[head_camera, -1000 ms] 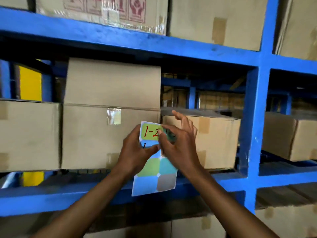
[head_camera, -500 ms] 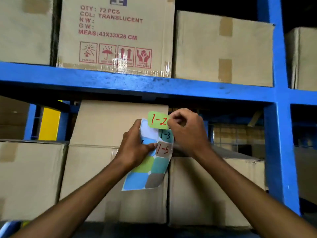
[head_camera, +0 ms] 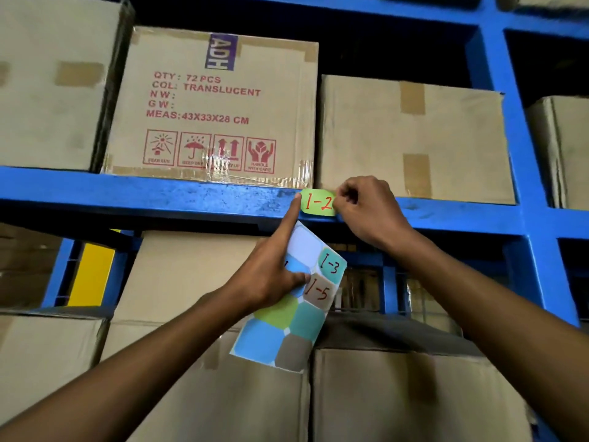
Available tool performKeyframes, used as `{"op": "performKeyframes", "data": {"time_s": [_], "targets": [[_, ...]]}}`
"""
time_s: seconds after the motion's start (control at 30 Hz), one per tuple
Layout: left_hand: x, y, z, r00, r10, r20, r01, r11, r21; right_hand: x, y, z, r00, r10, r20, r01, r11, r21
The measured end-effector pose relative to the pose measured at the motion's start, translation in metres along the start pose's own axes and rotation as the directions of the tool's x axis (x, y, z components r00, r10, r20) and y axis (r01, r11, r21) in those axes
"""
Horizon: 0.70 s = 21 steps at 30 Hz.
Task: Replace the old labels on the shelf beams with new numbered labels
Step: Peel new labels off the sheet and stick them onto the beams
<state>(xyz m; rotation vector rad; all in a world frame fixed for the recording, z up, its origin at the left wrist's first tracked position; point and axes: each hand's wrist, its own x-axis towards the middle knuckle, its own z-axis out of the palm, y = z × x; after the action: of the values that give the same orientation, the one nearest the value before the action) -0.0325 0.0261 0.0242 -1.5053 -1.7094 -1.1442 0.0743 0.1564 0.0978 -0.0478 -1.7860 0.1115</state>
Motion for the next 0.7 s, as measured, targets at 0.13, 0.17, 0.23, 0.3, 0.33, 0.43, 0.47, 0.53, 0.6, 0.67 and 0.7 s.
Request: {"op": "performKeyframes", "data": {"time_s": [0.13, 0.17, 0.23, 0.3, 0.33, 0.43, 0.47, 0.53, 0.6, 0.67, 0.7], "targets": [[0.008, -0.002, -0.004, 0.998, -0.022, 0.06, 0.013, 0.989, 0.148, 0.001, 0.004, 0.005, 1.0, -0.009, -0.024, 0.008, 1.0, -0.026], [0.011, -0.003, -0.005, 0.997, -0.031, 0.074, 0.017, 0.985, 0.174, 0.0, 0.006, 0.006, 1.0, -0.009, -0.026, 0.008, 0.999, -0.031], [0.016, -0.003, -0.006, 0.994, -0.041, 0.103, 0.018, 0.976, 0.216, 0.0, 0.006, 0.007, 0.999, -0.004, -0.033, 0.003, 0.999, -0.032], [0.019, -0.003, -0.006, 0.989, -0.064, 0.132, 0.03, 0.97, 0.241, 0.0, 0.006, 0.007, 0.999, -0.006, -0.037, 0.005, 0.999, -0.037], [0.021, -0.004, -0.006, 0.987, -0.077, 0.142, 0.039, 0.967, 0.251, 0.0, 0.006, 0.007, 0.999, -0.009, -0.036, 0.008, 0.999, -0.041], [0.023, -0.005, -0.007, 0.983, -0.101, 0.154, 0.053, 0.957, 0.286, 0.001, 0.005, 0.007, 0.999, -0.016, -0.028, 0.014, 0.999, -0.052], [0.023, -0.004, -0.007, 0.981, -0.107, 0.16, 0.057, 0.955, 0.292, 0.001, 0.005, 0.007, 1.0, -0.013, -0.025, 0.012, 0.998, -0.055], [0.023, -0.003, -0.007, 0.98, -0.118, 0.161, 0.068, 0.956, 0.287, 0.003, 0.004, 0.005, 1.0, 0.0, -0.014, 0.0, 0.999, -0.052], [0.022, -0.002, -0.007, 0.981, -0.115, 0.158, 0.068, 0.959, 0.274, 0.004, 0.004, 0.004, 1.0, 0.016, 0.007, -0.016, 0.999, -0.032], [0.021, 0.0, -0.007, 0.982, -0.105, 0.156, 0.061, 0.963, 0.262, 0.005, 0.003, 0.002, 0.999, 0.023, 0.023, -0.023, 1.0, -0.007], [0.02, 0.0, -0.007, 0.982, -0.103, 0.157, 0.059, 0.964, 0.259, 0.005, 0.002, 0.002, 0.999, 0.023, 0.027, -0.023, 1.0, 0.004]]}}
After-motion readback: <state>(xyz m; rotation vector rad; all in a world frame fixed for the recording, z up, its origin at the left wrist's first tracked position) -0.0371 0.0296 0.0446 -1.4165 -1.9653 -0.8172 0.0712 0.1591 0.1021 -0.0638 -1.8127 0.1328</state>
